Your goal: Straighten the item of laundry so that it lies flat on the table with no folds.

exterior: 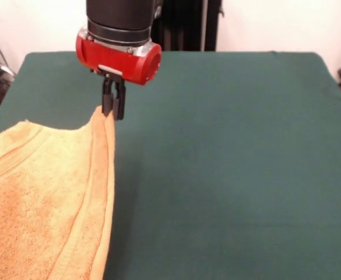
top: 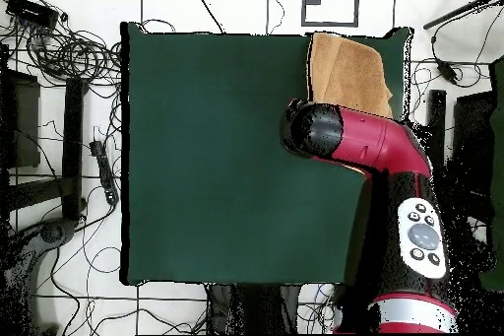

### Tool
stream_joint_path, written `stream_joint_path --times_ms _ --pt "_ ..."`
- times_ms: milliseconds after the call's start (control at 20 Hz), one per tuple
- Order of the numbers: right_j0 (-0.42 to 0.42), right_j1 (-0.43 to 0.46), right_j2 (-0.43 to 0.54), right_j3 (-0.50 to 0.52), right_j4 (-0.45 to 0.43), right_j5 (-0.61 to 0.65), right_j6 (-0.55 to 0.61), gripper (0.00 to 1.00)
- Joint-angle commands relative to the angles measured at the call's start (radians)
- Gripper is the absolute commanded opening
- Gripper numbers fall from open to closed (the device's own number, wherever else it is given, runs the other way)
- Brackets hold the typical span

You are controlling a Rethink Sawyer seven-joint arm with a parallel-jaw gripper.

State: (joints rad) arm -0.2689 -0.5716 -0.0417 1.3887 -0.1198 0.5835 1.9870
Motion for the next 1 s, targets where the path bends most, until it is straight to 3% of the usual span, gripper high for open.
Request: stream_joint_path --times_ms 50,1000 --pt "0.073 -0.002 0.078 0.159 0.059 -0.011 0.172 0.0" --pt "0.275 0.031 -0.058 0.095 0.17 0.032 0.338 0.0"
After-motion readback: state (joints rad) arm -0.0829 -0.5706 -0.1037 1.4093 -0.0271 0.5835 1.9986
